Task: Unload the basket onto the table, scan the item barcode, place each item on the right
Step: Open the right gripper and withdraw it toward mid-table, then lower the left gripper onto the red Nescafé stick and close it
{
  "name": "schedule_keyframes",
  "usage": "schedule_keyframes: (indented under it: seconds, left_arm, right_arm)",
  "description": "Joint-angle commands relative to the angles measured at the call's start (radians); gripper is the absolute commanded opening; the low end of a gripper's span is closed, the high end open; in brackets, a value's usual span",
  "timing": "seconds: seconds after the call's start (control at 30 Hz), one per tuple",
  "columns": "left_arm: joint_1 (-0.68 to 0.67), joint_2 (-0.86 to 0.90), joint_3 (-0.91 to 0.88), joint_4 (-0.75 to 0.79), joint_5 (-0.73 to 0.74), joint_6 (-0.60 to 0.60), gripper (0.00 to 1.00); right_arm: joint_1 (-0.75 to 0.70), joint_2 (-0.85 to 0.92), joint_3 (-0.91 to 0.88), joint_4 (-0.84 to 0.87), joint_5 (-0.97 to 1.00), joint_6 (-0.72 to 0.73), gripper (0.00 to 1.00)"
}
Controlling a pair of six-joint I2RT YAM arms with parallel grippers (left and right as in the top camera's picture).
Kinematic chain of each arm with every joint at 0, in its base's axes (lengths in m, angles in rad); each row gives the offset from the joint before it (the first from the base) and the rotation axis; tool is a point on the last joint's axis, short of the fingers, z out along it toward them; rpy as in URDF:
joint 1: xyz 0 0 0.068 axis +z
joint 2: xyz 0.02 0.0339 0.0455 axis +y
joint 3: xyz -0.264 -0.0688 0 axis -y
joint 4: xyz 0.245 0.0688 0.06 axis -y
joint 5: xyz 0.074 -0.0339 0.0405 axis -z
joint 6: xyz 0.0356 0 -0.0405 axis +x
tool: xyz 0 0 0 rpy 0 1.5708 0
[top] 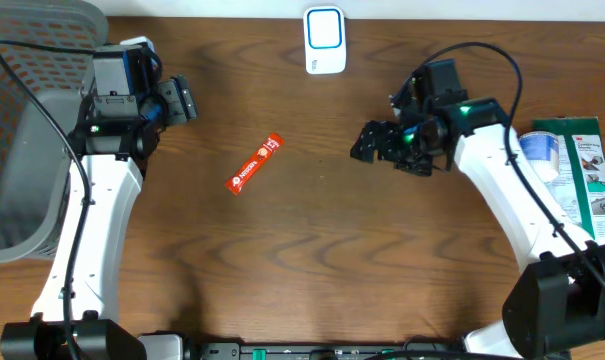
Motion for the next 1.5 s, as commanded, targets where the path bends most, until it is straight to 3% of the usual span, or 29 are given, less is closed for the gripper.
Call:
schedule_keyframes:
  seconds: [0.0,0.23,0.43,0.53,0.57,0.63,0.67,0.73,0.83,0.87,0.93,0.97,1.03,1.07,1.13,1.17,1.33,1.47]
  left_arm:
    - [-0.001,0.010,0.003,0.003,0.010,-0.002,0.83]
    - [-0.010,0.018,-0.039,-0.150,0.338,0.045,0.83]
    - [-0.027,0.055,-0.126,-0.220,0.342,0.048,0.82]
    - [-0.027,0.071,-0.146,-0.229,0.338,0.111,0.67]
    - [-0.029,0.077,-0.154,-0.213,0.315,0.131,0.82]
    - [-0.029,0.086,-0.164,-0.181,0.289,0.136,0.84]
    - [-0.030,0.090,-0.165,-0.175,0.297,0.161,0.83]
    - [-0.042,0.095,-0.166,-0.171,0.337,0.260,0.68]
    - [-0.079,0.105,-0.170,-0.148,0.332,0.349,0.66]
    - [-0.092,0.111,-0.170,-0.136,0.326,0.364,0.66]
    - [-0.115,0.128,-0.170,-0.116,0.311,0.377,0.87]
    - [-0.126,0.140,-0.170,-0.107,0.295,0.377,0.92]
    - [-0.149,0.169,-0.170,-0.098,0.254,0.377,0.95]
    - [-0.158,0.183,-0.170,-0.098,0.233,0.377,0.89]
    - [-0.170,0.212,-0.170,-0.103,0.205,0.377,0.69]
    - [-0.173,0.228,-0.170,-0.106,0.204,0.377,0.64]
    - [-0.173,0.287,-0.170,-0.106,0.217,0.423,0.64]
    - [-0.173,0.330,-0.170,-0.105,0.318,0.509,0.64]
  right_arm:
    - [0.022,-0.003,0.000,-0.006,0.092,0.024,0.95]
    - [-0.010,-0.003,0.000,-0.038,0.149,0.025,0.95]
    - [-0.071,-0.003,0.000,-0.038,0.149,0.024,0.99]
    - [-0.081,-0.003,0.000,-0.038,0.150,0.023,0.99]
    - [-0.082,-0.003,0.000,-0.038,0.149,0.008,0.99]
    - [-0.082,-0.003,0.000,-0.038,0.150,-0.011,0.99]
    - [-0.082,-0.003,0.000,-0.039,0.150,-0.018,0.99]
    - [-0.082,-0.003,0.000,-0.042,0.150,-0.034,0.99]
    - [-0.082,-0.003,0.000,-0.041,0.154,-0.061,0.99]
    - [-0.083,-0.003,0.000,-0.041,0.154,-0.061,0.99]
    - [-0.093,-0.003,0.000,-0.041,0.153,-0.060,0.99]
    - [-0.101,-0.003,0.000,-0.041,0.151,-0.052,0.99]
    - [-0.125,-0.003,0.000,-0.042,0.140,-0.049,0.99]
    - [-0.138,-0.003,0.000,-0.044,0.135,-0.049,0.99]
    - [-0.164,-0.003,0.000,-0.047,0.129,-0.050,0.99]
    - [-0.178,-0.003,0.000,-0.050,0.129,-0.050,0.99]
    - [-0.219,-0.003,0.000,-0.053,0.130,-0.050,0.99]
    - [-0.228,-0.003,0.000,-0.052,0.132,-0.058,0.99]
